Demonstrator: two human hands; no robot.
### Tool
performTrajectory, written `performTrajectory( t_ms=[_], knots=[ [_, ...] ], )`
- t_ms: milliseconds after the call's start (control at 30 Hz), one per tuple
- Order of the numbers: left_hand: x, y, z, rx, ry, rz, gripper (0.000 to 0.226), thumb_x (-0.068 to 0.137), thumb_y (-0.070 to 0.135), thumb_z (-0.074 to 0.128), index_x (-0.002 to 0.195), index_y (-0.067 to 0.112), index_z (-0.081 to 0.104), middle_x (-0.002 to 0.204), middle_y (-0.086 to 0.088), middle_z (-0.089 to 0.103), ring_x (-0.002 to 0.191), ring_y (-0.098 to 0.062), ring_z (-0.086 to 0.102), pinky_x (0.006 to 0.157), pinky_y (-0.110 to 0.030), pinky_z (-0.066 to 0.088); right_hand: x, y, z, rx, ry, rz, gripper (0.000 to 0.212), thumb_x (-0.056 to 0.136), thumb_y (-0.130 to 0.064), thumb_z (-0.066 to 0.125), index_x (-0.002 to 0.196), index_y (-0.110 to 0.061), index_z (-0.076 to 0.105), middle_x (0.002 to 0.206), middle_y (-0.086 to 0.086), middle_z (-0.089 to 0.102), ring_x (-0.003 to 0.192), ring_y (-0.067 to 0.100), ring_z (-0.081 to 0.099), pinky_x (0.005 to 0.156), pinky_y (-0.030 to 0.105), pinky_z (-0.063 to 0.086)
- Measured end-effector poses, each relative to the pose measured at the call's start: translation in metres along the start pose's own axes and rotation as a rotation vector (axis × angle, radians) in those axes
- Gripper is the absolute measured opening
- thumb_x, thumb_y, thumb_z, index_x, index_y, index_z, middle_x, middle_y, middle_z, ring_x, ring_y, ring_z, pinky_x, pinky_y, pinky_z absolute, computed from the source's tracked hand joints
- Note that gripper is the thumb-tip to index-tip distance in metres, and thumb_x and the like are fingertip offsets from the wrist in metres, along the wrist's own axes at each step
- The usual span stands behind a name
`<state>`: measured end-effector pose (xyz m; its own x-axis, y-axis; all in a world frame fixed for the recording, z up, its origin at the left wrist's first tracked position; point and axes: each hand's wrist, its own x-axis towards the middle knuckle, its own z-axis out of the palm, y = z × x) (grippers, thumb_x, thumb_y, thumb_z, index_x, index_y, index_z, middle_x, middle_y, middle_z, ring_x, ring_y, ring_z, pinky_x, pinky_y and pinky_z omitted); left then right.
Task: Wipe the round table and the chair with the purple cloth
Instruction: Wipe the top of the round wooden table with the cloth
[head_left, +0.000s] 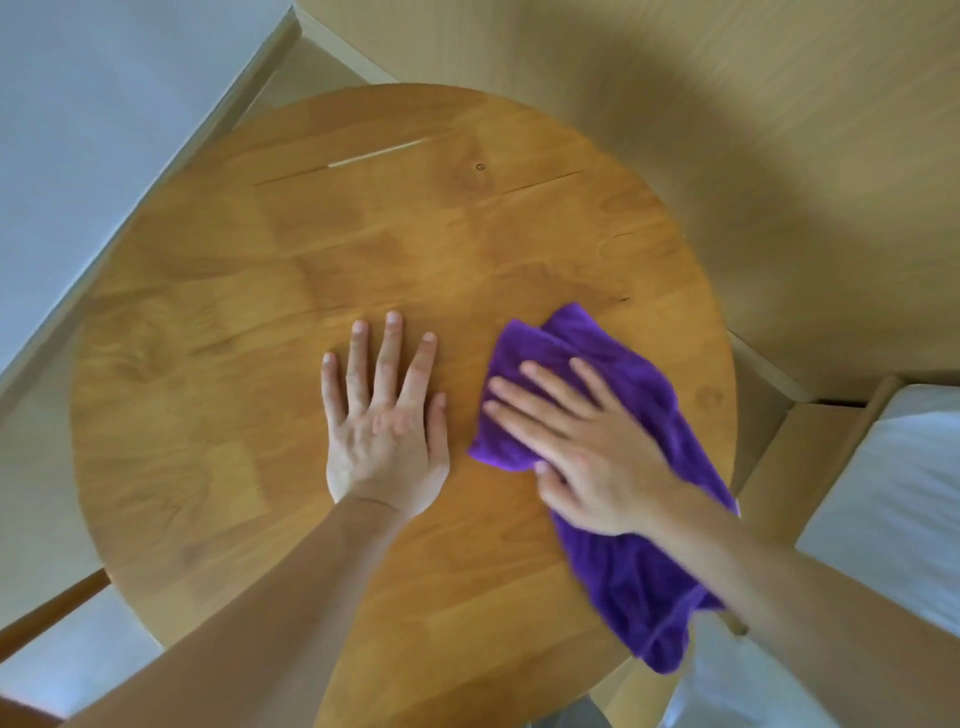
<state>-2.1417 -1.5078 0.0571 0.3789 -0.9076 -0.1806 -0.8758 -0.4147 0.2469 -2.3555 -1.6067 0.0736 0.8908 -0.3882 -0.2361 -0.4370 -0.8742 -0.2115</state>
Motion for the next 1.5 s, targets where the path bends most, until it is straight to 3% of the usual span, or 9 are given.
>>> performTrajectory(
  t_ms=[200, 300, 567, 733, 900, 1067, 1133, 1367, 1500],
  knots=[
    [-0.001, -0.001, 0.002, 0.012, -0.014, -0.004, 0.06, 0.1, 0.04, 0.035, 0.158, 0.026, 0.025, 0.17, -0.005, 0.01, 0.156, -0.032, 0.0, 0.124, -0.057, 0.001, 0.017, 0.048, -0.007, 0.051, 0.163, 0.821, 0.075, 0.087, -0.033, 0.037, 0.161, -0.026, 0.026, 0.17, -0.007, 0.019, 0.157, 0.023, 0.014, 0.125, 0.058, 0.011],
    [0.0, -0.002, 0.0, 0.014, -0.015, -0.003, 0.061, 0.099, 0.041, 0.036, 0.157, 0.025, 0.026, 0.17, -0.006, 0.011, 0.156, -0.033, 0.0, 0.124, -0.057, 0.001, 0.053, 0.015, -0.009, 0.085, 0.204, 0.997, 0.076, 0.089, -0.035, 0.034, 0.163, -0.023, 0.021, 0.171, -0.005, 0.014, 0.158, 0.026, 0.009, 0.125, 0.059, 0.005],
    [0.0, 0.0, 0.0, -0.003, -0.005, -0.001, 0.064, 0.095, 0.037, 0.038, 0.157, 0.024, 0.03, 0.169, -0.006, 0.013, 0.156, -0.033, 0.003, 0.124, -0.058, 0.003, 0.028, -0.031, 0.001, 0.04, 0.056, 0.227, 0.075, 0.088, -0.036, 0.049, 0.16, -0.025, 0.031, 0.169, -0.008, 0.02, 0.158, 0.02, 0.013, 0.125, 0.057, 0.009],
    [0.0, 0.001, 0.002, 0.0, -0.016, -0.008, 0.06, 0.1, 0.039, 0.032, 0.157, 0.024, 0.024, 0.17, -0.005, 0.008, 0.156, -0.031, -0.003, 0.124, -0.058, 0.001, 0.009, 0.04, -0.006, 0.034, 0.102, 0.693, 0.077, 0.088, -0.035, 0.044, 0.162, -0.027, 0.024, 0.171, -0.008, 0.016, 0.158, 0.023, 0.011, 0.126, 0.057, 0.006],
    [0.0, -0.001, 0.002, 0.006, -0.012, -0.011, 0.061, 0.099, 0.038, 0.031, 0.158, 0.023, 0.023, 0.17, -0.005, 0.008, 0.156, -0.032, -0.002, 0.124, -0.058, 0.001, 0.078, 0.003, -0.012, 0.171, 0.242, 1.052, 0.076, 0.092, -0.035, 0.032, 0.164, -0.024, 0.014, 0.172, -0.005, 0.006, 0.158, 0.026, 0.001, 0.126, 0.058, -0.001],
    [-0.001, 0.0, 0.001, 0.005, 0.001, -0.005, 0.063, 0.097, 0.037, 0.034, 0.158, 0.022, 0.024, 0.17, -0.005, 0.01, 0.156, -0.032, 0.0, 0.124, -0.058, 0.002, 0.06, -0.042, -0.003, 0.094, 0.103, 0.345, 0.073, 0.091, -0.035, 0.036, 0.162, -0.025, 0.024, 0.171, -0.007, 0.013, 0.158, 0.023, 0.005, 0.125, 0.057, 0.006],
    [-0.001, 0.001, 0.002, 0.008, -0.004, -0.01, 0.062, 0.098, 0.036, 0.034, 0.158, 0.023, 0.024, 0.17, -0.004, 0.01, 0.156, -0.032, 0.0, 0.124, -0.058, 0.002, 0.041, -0.012, -0.002, 0.057, 0.091, 0.228, 0.074, 0.089, -0.037, 0.044, 0.161, -0.028, 0.029, 0.17, -0.01, 0.019, 0.158, 0.021, 0.011, 0.125, 0.056, 0.006],
    [0.0, -0.001, 0.002, 0.014, -0.015, -0.01, 0.062, 0.098, 0.038, 0.034, 0.157, 0.023, 0.024, 0.17, -0.005, 0.009, 0.156, -0.031, -0.001, 0.124, -0.057, 0.0, 0.054, 0.045, -0.01, 0.178, 0.286, 1.049, 0.075, 0.089, -0.037, 0.038, 0.162, -0.029, 0.023, 0.171, -0.008, 0.014, 0.158, 0.024, 0.007, 0.125, 0.058, 0.002],
    [0.0, 0.0, 0.0, 0.022, -0.021, -0.016, 0.065, 0.096, 0.038, 0.037, 0.157, 0.023, 0.024, 0.17, -0.004, 0.01, 0.156, -0.031, -0.001, 0.124, -0.057, 0.001, 0.084, -0.017, -0.009, 0.27, 0.307, 1.067, 0.075, 0.091, -0.034, 0.035, 0.163, -0.029, 0.018, 0.171, -0.01, 0.008, 0.158, 0.024, 0.001, 0.125, 0.058, -0.003]
  ],
)
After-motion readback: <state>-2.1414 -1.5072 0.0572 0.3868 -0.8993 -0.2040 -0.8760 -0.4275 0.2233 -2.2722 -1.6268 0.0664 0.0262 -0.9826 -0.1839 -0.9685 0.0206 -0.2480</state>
